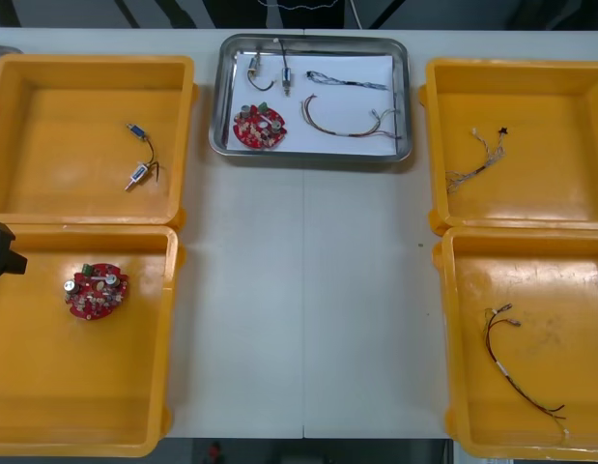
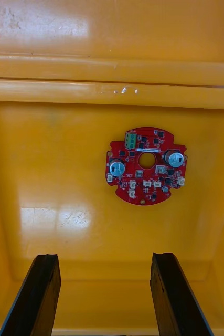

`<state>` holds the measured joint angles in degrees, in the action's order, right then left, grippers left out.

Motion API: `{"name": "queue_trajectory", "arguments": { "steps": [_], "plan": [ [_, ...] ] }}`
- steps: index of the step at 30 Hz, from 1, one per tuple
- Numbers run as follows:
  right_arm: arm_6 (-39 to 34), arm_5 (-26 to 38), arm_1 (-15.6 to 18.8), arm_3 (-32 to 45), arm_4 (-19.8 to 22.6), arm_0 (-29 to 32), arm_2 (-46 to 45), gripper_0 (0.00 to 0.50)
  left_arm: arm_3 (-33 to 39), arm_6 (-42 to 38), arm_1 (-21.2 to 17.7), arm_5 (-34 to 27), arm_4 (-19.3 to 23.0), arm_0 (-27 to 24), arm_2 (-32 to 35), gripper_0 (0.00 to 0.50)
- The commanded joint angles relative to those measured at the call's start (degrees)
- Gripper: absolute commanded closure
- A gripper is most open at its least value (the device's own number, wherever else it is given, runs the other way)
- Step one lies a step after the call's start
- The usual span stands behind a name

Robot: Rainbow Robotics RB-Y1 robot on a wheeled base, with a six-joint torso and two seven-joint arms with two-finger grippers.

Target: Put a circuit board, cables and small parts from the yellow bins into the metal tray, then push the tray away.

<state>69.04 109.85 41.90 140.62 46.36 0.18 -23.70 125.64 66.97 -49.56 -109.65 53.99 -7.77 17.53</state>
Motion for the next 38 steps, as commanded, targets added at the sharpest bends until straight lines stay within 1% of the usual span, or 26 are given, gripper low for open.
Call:
{"name": "queue_trajectory", "arguments": {
  "steps": [1,10,38],
  "plan": [
    [-2.50,0.15,2.14,-3.16,1.54,0.69,-1.35,0.000,1.54,2.99,-2.29,-0.35,0.42,1.00,1.19,0.000],
    [-2.50,0.15,2.05,-2.63,2.94,-0.45,-0.65,0.000,1.54,2.99,-2.29,-0.35,0.42,1.00,1.19,0.000],
    [-2.50,0.15,2.14,-2.63,3.03,-0.45,0.23,0.000,1.54,2.99,-2.29,-0.35,0.42,1.00,1.19,0.000]
  ]
}}
